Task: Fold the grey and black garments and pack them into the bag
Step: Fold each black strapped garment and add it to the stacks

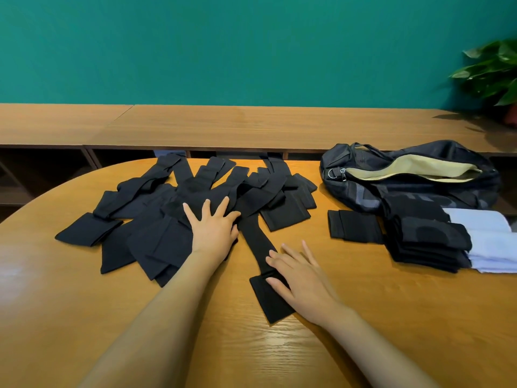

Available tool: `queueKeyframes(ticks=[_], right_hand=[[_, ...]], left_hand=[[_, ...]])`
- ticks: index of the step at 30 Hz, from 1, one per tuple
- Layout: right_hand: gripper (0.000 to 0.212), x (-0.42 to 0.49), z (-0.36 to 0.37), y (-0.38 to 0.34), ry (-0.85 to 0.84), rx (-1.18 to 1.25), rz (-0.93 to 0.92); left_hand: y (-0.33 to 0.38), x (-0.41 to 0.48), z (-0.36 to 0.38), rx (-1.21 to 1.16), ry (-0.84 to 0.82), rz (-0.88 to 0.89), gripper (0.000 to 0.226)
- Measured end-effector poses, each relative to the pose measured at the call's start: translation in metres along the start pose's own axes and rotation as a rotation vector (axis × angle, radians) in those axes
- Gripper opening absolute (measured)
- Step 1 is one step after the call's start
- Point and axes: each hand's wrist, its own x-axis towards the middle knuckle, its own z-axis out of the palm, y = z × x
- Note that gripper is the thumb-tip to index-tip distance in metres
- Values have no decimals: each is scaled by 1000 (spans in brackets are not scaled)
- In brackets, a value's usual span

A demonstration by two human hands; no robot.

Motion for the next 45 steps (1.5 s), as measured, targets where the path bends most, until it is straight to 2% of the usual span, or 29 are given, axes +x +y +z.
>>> queueKeyframes(ticks=[5, 13, 17, 21, 26, 31, 34, 38, 40, 45], right_hand=[[50, -32, -6, 17, 27, 16, 16], [58, -39, -10, 12, 0, -29, 57], [67, -39, -8, -4, 3, 40, 91], [60, -42, -8, -15, 54, 105, 104], [45, -59, -9, -13, 187, 139, 115], [56, -77, -8, -11, 208, 39, 121], [55, -88, -7, -14, 230, -18, 141], [57, -105, -8, -18, 203, 8, 147], [56, -111, -6, -20, 205, 31, 143], [58, -116, -6, -22, 233, 98, 141]], left_hand=[[-24, 2, 4, -37, -22, -130, 42], [-32, -3, 2, -54, -25, -96, 46], [-17, -17, -1, -78, 41, -23, 45], [10, -51, -7, -193, 121, 91, 39], [32, -108, -4, -425, 151, 140, 35], [46, -149, 0, -535, 215, 196, 25], [47, -165, -3, -542, 147, 194, 33], [42, -180, -9, -536, -31, 255, 66], [40, -186, -8, -568, -79, 285, 70], [41, -194, 3, -565, 36, 304, 75]])
